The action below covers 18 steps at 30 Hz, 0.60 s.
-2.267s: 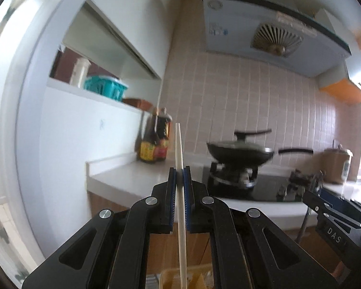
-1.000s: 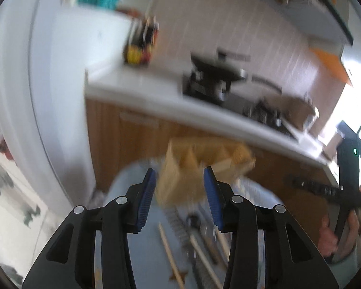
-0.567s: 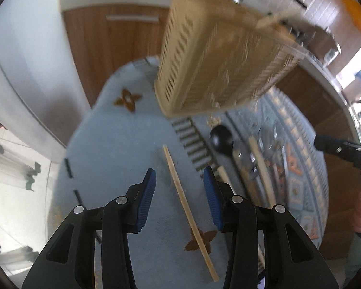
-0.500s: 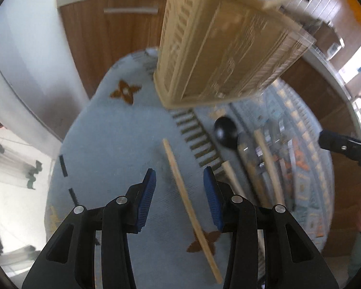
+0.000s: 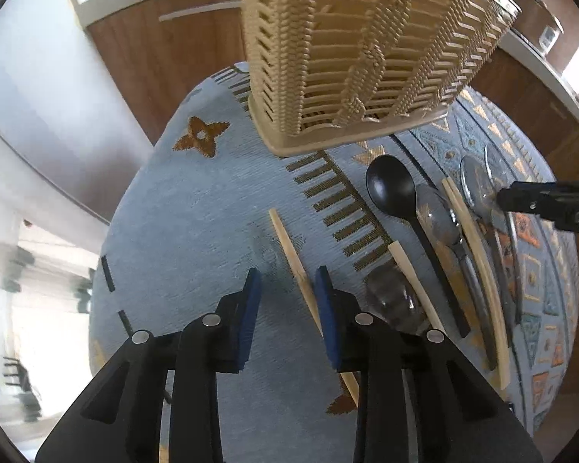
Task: Organize utensils
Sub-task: 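Grasp another wooden chopstick with the left tool while the right tool grasps a clear spoon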
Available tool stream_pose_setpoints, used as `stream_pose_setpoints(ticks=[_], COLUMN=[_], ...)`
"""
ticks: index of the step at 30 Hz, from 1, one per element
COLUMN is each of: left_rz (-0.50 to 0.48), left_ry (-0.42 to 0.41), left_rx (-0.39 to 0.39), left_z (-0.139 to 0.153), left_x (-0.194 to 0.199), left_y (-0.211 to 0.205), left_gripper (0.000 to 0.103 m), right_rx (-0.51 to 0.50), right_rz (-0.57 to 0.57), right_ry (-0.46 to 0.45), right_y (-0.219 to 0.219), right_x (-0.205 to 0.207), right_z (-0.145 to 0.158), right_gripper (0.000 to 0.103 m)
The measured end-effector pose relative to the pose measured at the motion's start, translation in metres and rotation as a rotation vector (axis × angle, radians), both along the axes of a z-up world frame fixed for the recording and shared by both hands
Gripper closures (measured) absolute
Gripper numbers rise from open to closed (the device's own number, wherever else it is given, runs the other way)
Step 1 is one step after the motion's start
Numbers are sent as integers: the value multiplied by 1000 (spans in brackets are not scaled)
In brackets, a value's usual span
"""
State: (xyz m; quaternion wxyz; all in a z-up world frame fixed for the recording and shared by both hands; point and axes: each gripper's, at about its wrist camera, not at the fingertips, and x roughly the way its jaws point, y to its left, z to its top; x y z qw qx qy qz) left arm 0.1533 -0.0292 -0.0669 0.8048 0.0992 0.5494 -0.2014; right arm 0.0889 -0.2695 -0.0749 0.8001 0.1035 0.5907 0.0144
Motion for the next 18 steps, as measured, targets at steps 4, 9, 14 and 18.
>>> stream_pose_setpoints(ticks=[4, 9, 14, 18], left_rz=[21, 15, 3, 3], left_ry=[54, 64, 14, -20], left_rx=[-78, -47, 35, 86], left_z=[3, 3, 1, 0], left_x=[11, 15, 8, 6], left_y=[7, 2, -17, -30], left_gripper=[75, 73, 64, 65], right_rx=[-61, -115, -186, -183], right_rz=[22, 28, 60, 81], right_ry=[-9, -14, -15, 4], right_y=[11, 21, 41, 49], right_x=[5, 15, 28, 30], right_z=[1, 1, 1, 0], right_gripper=[59, 59, 60, 62])
